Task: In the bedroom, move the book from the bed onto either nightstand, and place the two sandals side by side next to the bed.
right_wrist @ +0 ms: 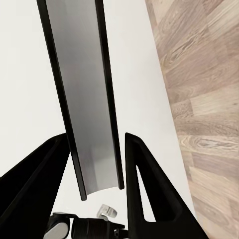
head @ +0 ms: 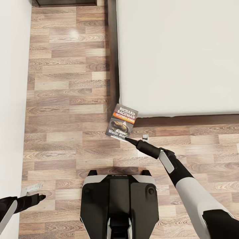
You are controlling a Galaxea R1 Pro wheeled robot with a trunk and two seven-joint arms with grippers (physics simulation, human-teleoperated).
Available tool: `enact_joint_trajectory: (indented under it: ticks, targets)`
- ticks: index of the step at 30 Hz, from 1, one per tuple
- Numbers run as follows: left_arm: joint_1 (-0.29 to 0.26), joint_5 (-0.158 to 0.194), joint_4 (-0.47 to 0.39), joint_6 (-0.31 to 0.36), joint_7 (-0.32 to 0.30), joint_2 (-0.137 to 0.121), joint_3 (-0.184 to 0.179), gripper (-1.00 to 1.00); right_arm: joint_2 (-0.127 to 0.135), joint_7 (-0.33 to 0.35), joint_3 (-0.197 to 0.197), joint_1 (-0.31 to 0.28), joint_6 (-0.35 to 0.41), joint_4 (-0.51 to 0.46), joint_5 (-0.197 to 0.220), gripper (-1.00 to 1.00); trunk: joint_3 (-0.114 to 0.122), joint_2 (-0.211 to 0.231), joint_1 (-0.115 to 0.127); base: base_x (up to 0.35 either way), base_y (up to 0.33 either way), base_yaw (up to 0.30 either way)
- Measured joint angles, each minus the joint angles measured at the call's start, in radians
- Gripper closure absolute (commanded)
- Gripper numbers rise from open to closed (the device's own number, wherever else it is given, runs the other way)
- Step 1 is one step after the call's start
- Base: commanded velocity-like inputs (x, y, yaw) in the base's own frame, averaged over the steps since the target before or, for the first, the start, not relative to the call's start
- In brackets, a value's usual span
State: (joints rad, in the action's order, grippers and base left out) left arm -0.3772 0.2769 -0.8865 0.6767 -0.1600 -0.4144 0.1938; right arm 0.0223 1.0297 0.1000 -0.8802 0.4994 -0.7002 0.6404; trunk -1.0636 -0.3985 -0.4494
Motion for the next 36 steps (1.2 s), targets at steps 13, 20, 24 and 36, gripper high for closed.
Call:
enact_joint_trajectory:
  ticks: [13, 20, 24, 36]
  targets:
    - [0.0, -0.004, 0.002, 0.0, 0.002, 0.0, 0.0, -1.0, 0.0, -0.01, 0.003, 0.001, -0.004, -0.001, -0.001, 1.0, 0.0, 0.0, 0.0, 0.0, 0.0, 0.0]
    - [0.001, -0.006, 0.002, -0.002, 0.004, 0.0, 0.0, -1.0, -0.002, -0.015, 0.004, 0.001, -0.008, -0.001, 0.0, 1.0, 0.0, 0.0, 0.0, 0.0, 0.0, 0.0]
    - [0.001, -0.006, 0.002, -0.003, 0.005, 0.0, 0.0, -1.0, -0.004, -0.016, 0.005, 0.001, -0.008, -0.001, 0.0, 1.0, 0.0, 0.0, 0.0, 0.0, 0.0, 0.0]
    - [0.0, -0.027, 0.025, -0.03, 0.007, 0.037, -0.002, -1.0, -0.006, -0.016, 0.005, 0.001, -0.01, 0.002, -0.002, 1.0, 0.0, 0.0, 0.0, 0.0, 0.0, 0.0]
